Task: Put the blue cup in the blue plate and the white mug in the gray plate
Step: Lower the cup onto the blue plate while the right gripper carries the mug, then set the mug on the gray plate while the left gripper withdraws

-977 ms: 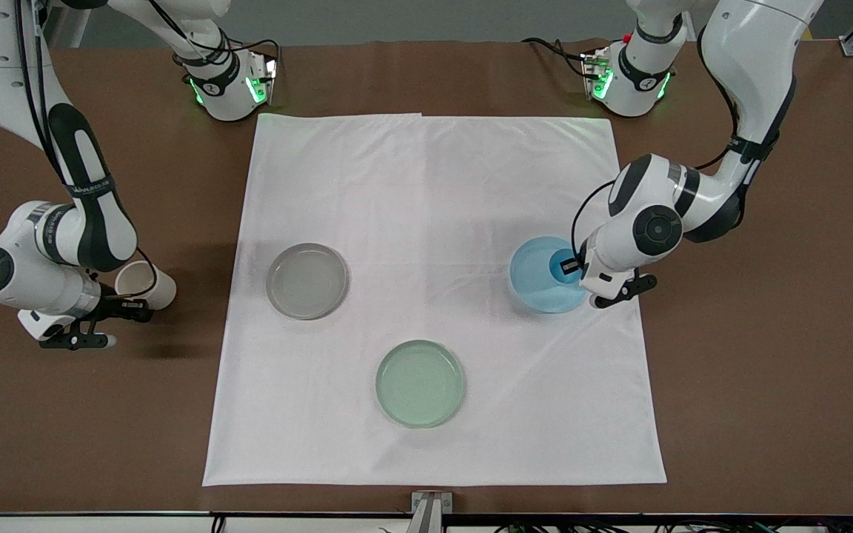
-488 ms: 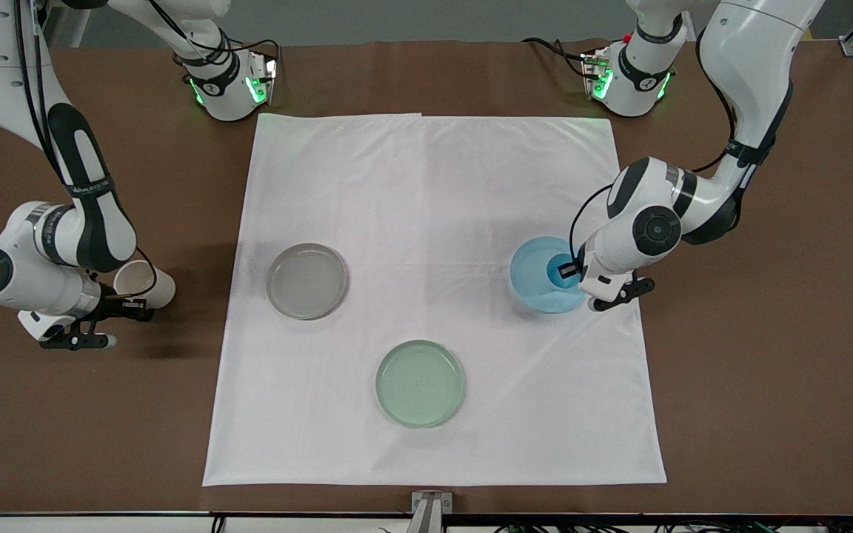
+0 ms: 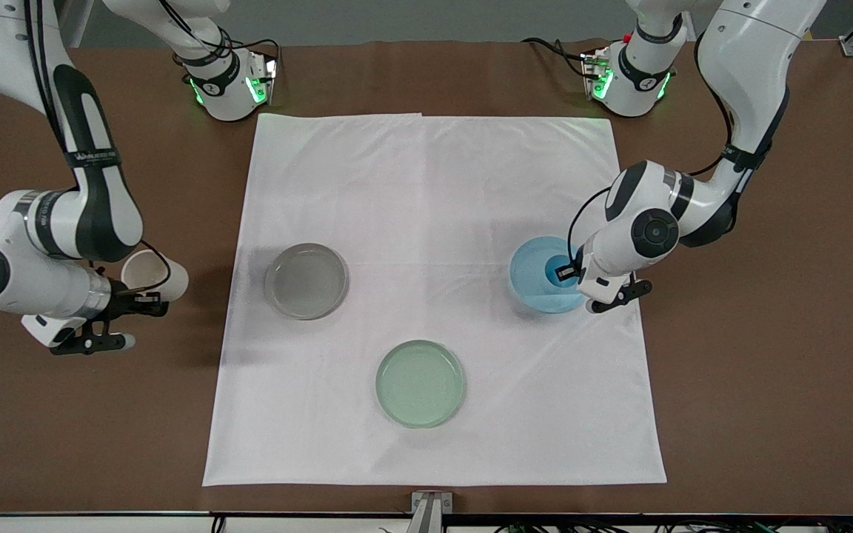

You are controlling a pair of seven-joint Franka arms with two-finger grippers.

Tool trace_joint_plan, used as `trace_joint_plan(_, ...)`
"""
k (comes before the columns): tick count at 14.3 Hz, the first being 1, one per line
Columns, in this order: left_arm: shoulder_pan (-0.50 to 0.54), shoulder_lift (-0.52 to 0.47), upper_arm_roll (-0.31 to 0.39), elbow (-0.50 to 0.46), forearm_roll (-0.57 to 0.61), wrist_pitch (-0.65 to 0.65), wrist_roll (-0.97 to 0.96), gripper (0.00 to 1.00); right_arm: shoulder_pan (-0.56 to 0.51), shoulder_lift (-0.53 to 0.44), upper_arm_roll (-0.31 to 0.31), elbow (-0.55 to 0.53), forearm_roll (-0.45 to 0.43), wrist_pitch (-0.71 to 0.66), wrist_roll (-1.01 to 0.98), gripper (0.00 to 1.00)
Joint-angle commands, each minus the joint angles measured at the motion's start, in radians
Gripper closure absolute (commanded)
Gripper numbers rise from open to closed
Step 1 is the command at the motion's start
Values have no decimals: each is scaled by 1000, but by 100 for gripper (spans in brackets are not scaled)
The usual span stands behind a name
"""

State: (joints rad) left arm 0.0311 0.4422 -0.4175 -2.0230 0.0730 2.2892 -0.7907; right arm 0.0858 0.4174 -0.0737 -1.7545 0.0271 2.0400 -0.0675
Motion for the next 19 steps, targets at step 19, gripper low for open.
trace_joint_plan(19, 91, -167, -6, 613, 232, -672, 404, 0, 365, 118, -11, -31, 108, 169, 368, 91)
